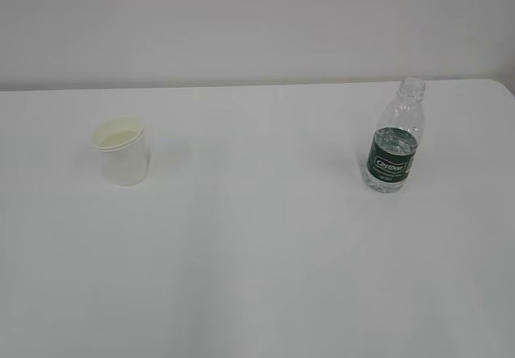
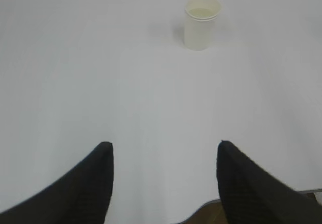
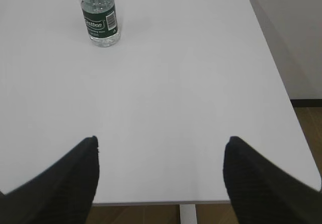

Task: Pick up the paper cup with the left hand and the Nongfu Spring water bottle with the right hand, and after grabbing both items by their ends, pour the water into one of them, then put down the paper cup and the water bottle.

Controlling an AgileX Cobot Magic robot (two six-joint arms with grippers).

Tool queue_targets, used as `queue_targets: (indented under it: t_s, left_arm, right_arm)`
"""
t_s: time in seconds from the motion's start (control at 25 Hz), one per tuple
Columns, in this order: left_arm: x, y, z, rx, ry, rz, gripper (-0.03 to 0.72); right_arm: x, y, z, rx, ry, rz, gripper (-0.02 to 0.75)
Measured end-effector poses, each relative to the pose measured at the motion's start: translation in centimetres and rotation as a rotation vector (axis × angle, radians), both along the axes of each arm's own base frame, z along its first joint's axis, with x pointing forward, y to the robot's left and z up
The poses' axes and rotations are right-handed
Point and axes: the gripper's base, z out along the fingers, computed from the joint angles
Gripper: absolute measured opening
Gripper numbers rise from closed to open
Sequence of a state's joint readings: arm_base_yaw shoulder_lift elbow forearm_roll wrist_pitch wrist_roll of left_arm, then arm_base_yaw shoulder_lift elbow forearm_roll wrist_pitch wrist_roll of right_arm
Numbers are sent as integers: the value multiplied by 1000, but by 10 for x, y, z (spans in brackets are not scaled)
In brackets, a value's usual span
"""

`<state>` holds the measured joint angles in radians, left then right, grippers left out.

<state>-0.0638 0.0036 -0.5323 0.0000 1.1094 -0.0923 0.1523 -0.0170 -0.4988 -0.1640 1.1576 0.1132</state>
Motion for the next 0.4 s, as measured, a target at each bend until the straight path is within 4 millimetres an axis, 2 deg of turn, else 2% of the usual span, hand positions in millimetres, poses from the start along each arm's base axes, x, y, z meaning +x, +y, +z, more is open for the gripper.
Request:
queue_targets:
  t_s: [0.4]
  left_arm:
    - [0, -1, 0, -9, 1, -7, 410]
  right_arm:
    - [0, 0, 0, 0, -2, 0, 586]
